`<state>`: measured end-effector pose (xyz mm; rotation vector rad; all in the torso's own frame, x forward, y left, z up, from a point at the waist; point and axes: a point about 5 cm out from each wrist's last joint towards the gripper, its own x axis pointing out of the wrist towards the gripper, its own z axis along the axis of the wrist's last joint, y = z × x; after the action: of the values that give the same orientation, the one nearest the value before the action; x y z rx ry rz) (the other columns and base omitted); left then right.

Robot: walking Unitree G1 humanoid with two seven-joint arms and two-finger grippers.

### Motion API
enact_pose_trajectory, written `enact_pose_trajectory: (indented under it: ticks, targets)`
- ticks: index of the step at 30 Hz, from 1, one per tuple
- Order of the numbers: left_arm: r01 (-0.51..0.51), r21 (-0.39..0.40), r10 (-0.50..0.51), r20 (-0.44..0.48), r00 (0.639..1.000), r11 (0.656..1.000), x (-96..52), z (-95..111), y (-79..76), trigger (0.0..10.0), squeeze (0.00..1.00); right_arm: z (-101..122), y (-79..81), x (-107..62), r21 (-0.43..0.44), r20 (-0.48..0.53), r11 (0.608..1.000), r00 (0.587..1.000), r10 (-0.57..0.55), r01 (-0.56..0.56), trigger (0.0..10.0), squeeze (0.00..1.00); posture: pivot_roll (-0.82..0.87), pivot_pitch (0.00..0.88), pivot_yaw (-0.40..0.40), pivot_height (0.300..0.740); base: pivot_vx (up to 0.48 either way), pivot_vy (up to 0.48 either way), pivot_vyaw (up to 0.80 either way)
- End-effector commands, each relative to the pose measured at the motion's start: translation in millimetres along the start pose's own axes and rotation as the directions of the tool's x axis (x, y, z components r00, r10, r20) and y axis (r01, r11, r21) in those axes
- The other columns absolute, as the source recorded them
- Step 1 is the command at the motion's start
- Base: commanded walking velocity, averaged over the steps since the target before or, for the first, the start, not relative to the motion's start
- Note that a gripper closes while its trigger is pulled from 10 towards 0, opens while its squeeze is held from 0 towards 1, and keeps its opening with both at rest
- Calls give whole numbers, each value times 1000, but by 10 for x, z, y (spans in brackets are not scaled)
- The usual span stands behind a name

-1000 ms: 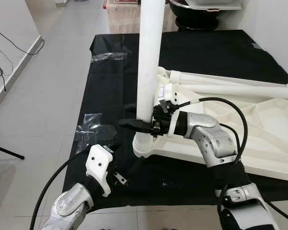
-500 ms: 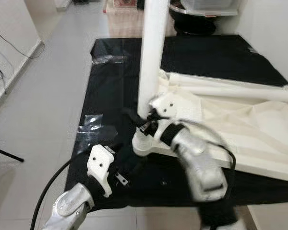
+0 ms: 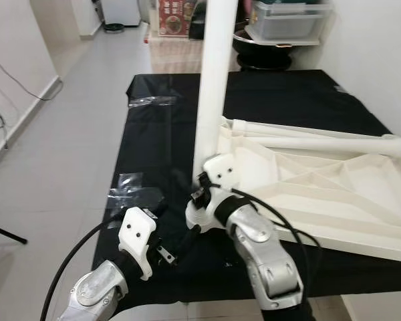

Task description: Building children table

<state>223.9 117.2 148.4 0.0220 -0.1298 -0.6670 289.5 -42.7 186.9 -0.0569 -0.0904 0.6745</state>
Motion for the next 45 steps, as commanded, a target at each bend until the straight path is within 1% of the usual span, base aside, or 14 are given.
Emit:
enact_pose_trajectory:
  ticks: [1,7,8,9,17,18,25,31,33,35,36,37,39,45]
  targets:
    - [-6,-5,6,-6,1000,1000,-4,-23,6,10000,0,-18,48,46,24,-12,992,993,121,-120,10000,1000,-63,127,-23,740,0,0,0]
    - [-12,-9,12,-4,1000,1000,3,-18,9,10000,0,-25,25,107,74,10,949,952,305,-305,10000,1000,-52,131,-27,740,0,0,0]
    - [-13,-8,13,-4,1000,1000,0,-17,7,10000,0,-14,51,107,78,18,923,926,377,-378,10000,161,-47,135,-30,740,0,0,0]
    - [-14,-8,14,-4,1000,1000,-3,-16,5,10000,0,3,52,105,55,17,897,899,438,-438,10000,0,-47,135,-30,740,0,0,0]
    - [-17,-9,16,-3,1000,1000,-20,-3,-18,10000,0,60,-65,66,43,11,787,788,615,-615,9020,0,-41,144,-32,740,0,0,0]
    - [-16,-10,16,-3,1000,1000,-21,-1,-22,10000,0,81,-74,59,46,23,777,778,627,-628,0,0,-39,146,-33,740,0,0,0]
    - [-14,-11,14,-3,1000,1000,-20,4,-28,10000,0,106,-89,-5,58,56,740,742,668,-671,0,0,-42,148,-32,740,0,0,0]
    - [-15,-10,15,-2,1000,1000,-11,5,-17,10000,0,85,-120,-74,54,60,795,797,602,-604,0,0,-49,149,-32,740,0,0,0]
    - [-17,-7,17,-1,1000,1000,-5,15,6,10000,0,68,-153,-94,56,56,890,891,450,-453,0,0,-39,153,-27,740,0,0,0]
    - [-17,-7,17,-1,1000,1000,-5,15,6,10000,0,68,-153,-94,56,56,890,891,450,-453,0,0,-39,153,-27,740,0,0,0]
    - [-18,-3,18,-3,1000,1000,-10,14,31,10000,0,-16,-268,-83,-63,-20,996,998,63,-65,0,0,-37,147,-12,740,0,0,0]
    - [-18,-3,18,-3,1000,1000,-10,14,31,10000,0,-16,-268,-83,-63,-20,996,998,63,-65,0,0,-37,147,-12,740,0,0,0]
    - [-16,2,16,-8,1000,1000,-14,14,45,10000,0,-59,-354,-255,-186,-38,929,942,-332,320,0,0,-24,147,-10,740,0,0,0]
    - [-20,15,20,-15,1000,1000,-18,5,72,10000,0,-85,-180,-234,-124,-51,947,951,-305,297,0,0,-16,138,-2,740,0,0,0]
